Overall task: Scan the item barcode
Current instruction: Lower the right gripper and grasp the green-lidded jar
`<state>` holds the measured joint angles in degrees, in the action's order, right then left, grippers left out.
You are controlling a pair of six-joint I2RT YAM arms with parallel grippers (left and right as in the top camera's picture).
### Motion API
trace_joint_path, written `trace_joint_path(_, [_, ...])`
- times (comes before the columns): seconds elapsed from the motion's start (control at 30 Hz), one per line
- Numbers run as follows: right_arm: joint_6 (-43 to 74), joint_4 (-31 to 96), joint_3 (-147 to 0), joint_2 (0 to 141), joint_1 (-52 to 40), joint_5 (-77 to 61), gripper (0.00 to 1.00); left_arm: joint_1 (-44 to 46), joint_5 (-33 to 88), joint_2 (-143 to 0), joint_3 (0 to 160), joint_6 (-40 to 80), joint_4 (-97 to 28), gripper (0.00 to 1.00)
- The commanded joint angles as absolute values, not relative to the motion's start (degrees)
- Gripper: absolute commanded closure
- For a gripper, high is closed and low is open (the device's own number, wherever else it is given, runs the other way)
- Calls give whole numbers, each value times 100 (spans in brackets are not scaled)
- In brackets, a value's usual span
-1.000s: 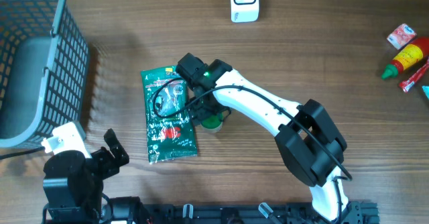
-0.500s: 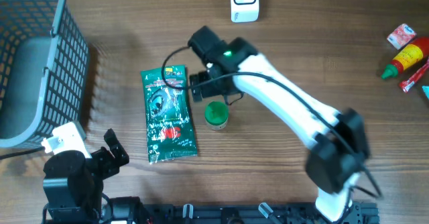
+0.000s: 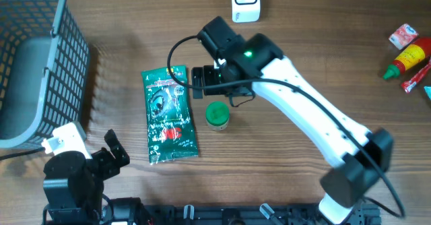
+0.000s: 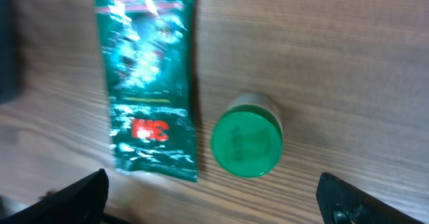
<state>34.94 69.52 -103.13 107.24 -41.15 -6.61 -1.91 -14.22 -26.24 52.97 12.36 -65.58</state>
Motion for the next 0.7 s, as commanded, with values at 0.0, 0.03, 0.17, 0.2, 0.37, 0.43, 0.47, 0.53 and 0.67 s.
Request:
trace_joint_path(0.0, [3736,7057,-10309,11417,-4117,-655,1,-161,-1393,-2609,5315,1225,-6545,0])
trace_joint_path(0.03, [3758,7065,-10309,11544,-4117,-589,0,-161,-1393,-2609,5315,1225,-6545,0])
trace_joint_path(0.17, [3811,6991,-10307,12007,-4128,-580,0,-161,-1393,-2609,5315,1227,-6545,0])
trace_joint_path(0.2, [3811,6997,-10304,12077,-4130,-582,1,-161,-1393,-2609,5315,1225,-6545,0])
trace_joint_path(0.37, [3920,7006,-10108,12221,-4128,-585,0,-161,-1393,-2609,5315,1225,-6545,0])
trace_joint_path(0.43, [3924,6899,-9933,12248,-4128,-589,1,-161,-1393,-2609,5315,1225,-6545,0])
trace_joint_path(0.47, [3927,6779,-9824,12248,-4132,-648,1,-161,-1393,-2609,5315,1227,-6545,0])
trace_joint_path(0.53, [3942,6643,-9699,12248,-4132,-746,1,-161,-1393,-2609,5315,1225,-6545,0])
trace_joint_path(0.67, [3953,6495,-9603,12248,-4167,-757,0,-161,-1393,-2609,5315,1225,-6545,0])
